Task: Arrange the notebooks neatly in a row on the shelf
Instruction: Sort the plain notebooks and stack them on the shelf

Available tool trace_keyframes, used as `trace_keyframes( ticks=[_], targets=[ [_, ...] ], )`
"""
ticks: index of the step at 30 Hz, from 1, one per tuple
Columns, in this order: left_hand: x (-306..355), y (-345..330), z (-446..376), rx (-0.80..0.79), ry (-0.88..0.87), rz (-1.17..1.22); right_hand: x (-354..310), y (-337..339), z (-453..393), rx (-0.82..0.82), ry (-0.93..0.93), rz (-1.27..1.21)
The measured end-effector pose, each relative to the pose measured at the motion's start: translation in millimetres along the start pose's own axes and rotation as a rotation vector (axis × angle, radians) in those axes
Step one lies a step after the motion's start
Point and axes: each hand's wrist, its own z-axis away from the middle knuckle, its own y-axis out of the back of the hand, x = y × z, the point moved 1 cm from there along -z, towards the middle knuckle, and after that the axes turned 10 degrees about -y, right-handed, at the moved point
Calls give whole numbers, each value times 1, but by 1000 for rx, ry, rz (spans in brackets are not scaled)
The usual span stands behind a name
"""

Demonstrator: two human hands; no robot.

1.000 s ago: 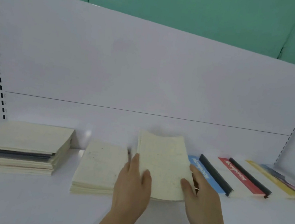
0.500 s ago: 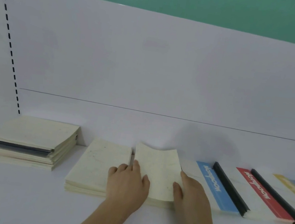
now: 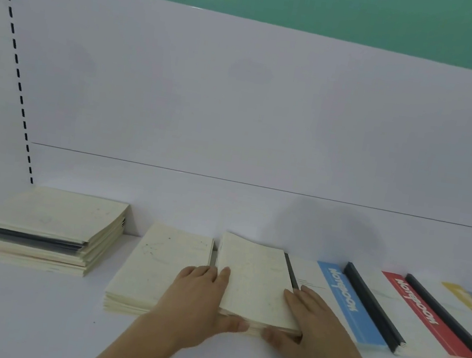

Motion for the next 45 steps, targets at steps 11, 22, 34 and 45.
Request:
trace_keyframes(
  ticks=[11, 22, 34, 45],
  targets=[
    [-6, 5, -5, -94, -46, -26, 7, 0, -14, -61, 15, -44],
    [-6, 0, 1, -63, -40, -66, 10, -6, -16, 37, 55, 52],
    [-42, 16, 53, 383, 118, 38, -76, 4, -4, 217, 211, -77],
    [-194, 25, 158, 597, 430, -97, -262, -15, -8, 226, 355, -179]
  ],
)
